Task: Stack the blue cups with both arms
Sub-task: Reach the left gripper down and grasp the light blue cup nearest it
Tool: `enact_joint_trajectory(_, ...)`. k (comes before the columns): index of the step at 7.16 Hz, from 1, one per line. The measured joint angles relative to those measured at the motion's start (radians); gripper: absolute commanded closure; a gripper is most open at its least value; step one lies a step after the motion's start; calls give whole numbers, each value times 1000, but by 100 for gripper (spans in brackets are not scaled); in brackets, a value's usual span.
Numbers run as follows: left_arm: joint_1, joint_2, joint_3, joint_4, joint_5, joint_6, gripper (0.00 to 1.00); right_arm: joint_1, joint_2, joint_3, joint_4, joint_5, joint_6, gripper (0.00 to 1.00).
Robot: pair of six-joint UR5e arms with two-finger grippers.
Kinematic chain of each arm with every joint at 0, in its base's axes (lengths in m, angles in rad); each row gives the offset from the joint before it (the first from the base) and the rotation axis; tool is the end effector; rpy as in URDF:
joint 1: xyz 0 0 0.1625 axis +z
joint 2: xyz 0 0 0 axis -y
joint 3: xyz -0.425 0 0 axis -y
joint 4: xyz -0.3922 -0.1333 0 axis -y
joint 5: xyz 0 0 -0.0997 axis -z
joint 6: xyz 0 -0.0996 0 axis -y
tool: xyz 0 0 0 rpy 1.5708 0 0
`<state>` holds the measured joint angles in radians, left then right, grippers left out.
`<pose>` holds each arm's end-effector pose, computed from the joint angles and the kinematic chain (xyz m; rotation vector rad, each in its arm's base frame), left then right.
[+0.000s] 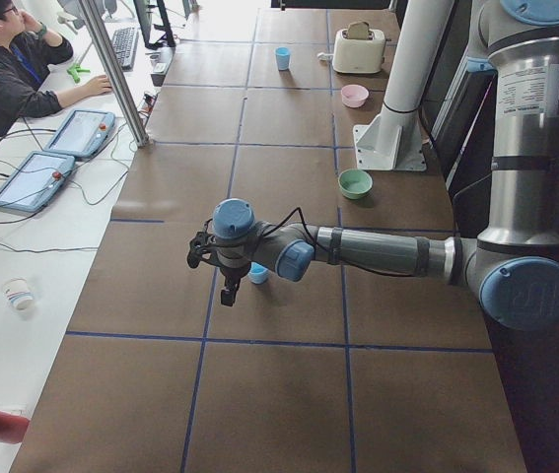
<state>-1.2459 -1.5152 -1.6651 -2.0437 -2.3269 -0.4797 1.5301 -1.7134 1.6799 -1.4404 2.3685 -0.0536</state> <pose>0.0951 -0.4858 0.5860 0.1583 0.8694 0.0488 0.0442 -0.4397 0.6559 0.0969 -0.7970 -0.1278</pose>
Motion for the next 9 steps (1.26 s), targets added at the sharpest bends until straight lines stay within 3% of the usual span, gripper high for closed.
enact_joint_trajectory(2,98,2,2,-59,97,-139,0,-1,0,-1,0,-1,0,0)
enact_joint_trajectory(4,141,3,8,-68,122,-168,0,-1,0,-2,0,-1,0,0)
enact_joint_trajectory(5,161,4,17,-68,125,-171,10,-1,0,-3,0,-2,0,0)
enact_joint_trajectory(7,190,3,31,-69,124,-173,69,-1,0,-4,0,-3,-1,0)
enact_joint_trajectory(8,195,3,33,-69,121,-177,89,-1,0,-4,0,-3,-1,0)
enact_joint_trajectory(9,197,3,33,-69,117,-182,95,-1,0,-5,0,-3,-2,0)
